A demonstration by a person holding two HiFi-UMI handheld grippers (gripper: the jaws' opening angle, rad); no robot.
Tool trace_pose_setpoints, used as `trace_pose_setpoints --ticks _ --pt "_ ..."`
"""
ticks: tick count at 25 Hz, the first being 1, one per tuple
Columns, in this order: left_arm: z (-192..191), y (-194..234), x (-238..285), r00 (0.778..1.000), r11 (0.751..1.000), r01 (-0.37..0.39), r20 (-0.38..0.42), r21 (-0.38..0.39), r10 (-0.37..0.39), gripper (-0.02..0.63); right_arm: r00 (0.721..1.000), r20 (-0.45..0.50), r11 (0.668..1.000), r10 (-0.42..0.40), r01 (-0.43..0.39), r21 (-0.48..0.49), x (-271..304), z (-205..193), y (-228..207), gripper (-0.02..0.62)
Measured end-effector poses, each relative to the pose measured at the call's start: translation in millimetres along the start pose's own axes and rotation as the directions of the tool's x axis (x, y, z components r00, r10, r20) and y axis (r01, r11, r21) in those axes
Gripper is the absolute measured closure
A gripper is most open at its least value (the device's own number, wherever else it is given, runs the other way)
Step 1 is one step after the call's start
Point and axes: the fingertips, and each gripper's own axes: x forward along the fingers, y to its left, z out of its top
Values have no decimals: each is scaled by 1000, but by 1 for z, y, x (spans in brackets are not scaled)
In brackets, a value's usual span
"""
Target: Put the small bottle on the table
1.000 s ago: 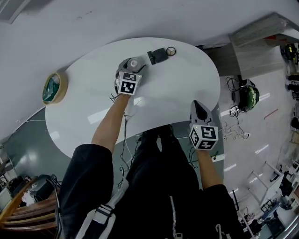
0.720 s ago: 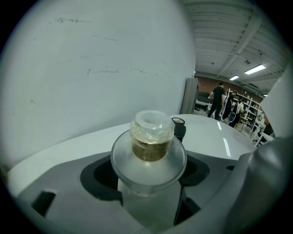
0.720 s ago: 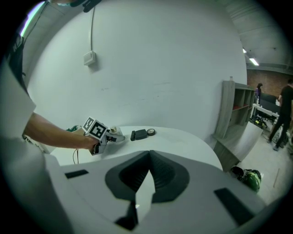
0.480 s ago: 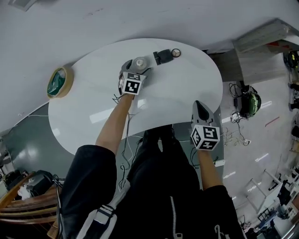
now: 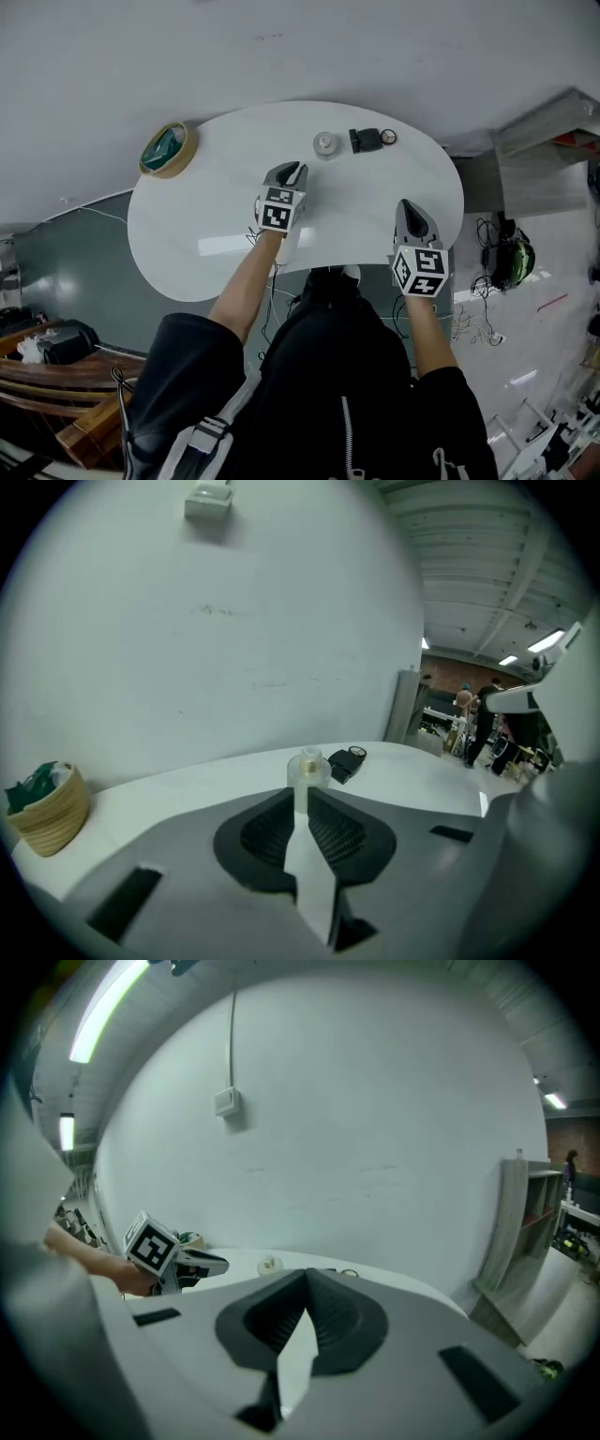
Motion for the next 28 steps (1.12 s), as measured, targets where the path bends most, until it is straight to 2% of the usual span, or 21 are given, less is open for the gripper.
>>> trace_pose_setpoints --ticks 2,11,19,28 --pt "7 -2 -21 999 1000 -21 34 -12 22 600 999 25 999 27 -26 -21 1 13 8 592" --pt "47 -11 -97 988 997 -71 140 -7 71 600 984 131 990 123 -112 -89 0 62 36 594" --pt "85 -20 -145 962 995 -96 259 19 88 600 965 199 981 171 -147 -126 -7 90 51 594" --pt "82 -25 -152 957 996 -90 276 -1 87 600 962 202 977 183 -156 -144 -9 92 53 594"
